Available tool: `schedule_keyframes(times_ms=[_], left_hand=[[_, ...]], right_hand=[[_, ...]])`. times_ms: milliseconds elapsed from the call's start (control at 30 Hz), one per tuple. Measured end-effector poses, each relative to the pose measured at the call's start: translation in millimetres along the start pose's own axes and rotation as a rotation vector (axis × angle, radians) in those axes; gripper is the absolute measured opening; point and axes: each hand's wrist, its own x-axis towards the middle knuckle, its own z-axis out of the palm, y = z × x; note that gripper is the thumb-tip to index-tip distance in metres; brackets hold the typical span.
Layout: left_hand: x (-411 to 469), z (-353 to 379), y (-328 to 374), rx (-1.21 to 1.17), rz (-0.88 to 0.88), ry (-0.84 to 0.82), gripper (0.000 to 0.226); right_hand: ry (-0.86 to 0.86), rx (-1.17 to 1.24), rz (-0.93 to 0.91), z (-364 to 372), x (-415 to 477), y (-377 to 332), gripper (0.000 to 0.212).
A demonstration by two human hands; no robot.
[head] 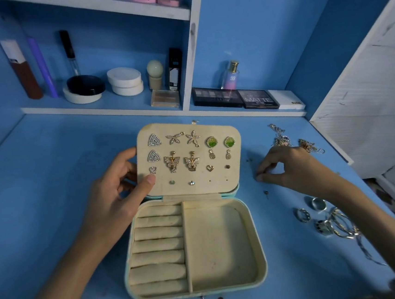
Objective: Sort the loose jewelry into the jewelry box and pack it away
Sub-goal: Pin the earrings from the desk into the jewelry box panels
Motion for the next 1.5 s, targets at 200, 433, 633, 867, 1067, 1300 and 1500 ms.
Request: schedule_keyframes(times_ms=[200, 433, 633, 867, 1067, 1300, 1500], left_hand=[[-0.4, 0.5, 1.4, -0.011, 0.002, -0.005, 0.04], [0.2, 0.1, 0.9, -0.007, 0.008, -0.004, 0.039], [-0.2, -0.2, 0.7, -0.002, 0.009, -0.006, 0.04], [-0.5, -0.3, 1.4, -0.003, 0.008, -0.008, 0.04], [-0.1, -1.0, 1.8, 0.003, 0.016, -0.012, 0.035], [-1.2, 0.1, 5.5, -0.015, 0.013, -0.013, 0.04], [-3.4, -0.3, 10.5, -0.019, 0.013, -0.004, 0.035]], right_hand=[[0.014, -0.012, 0.009, 3.1, 1.0, 1.3, 0.006], [0.039, -0.017, -0.035, 5.7, 0.6, 0.0, 0.005], [0.117, -0.027, -0.029, 8.8, 0.2, -2.6, 0.007], [0.184, 0.07, -0.019, 9.2, 1.8, -10.3, 0.013], [0.132, 0.148, 0.029, 6.0, 2.7, -17.0, 0.024], [0.257, 0.516, 0.11, -11.2, 12.4, -39.5, 0.038], [0.228, 0.934, 0.038, -41.4, 45.1, -96.2, 0.037]])
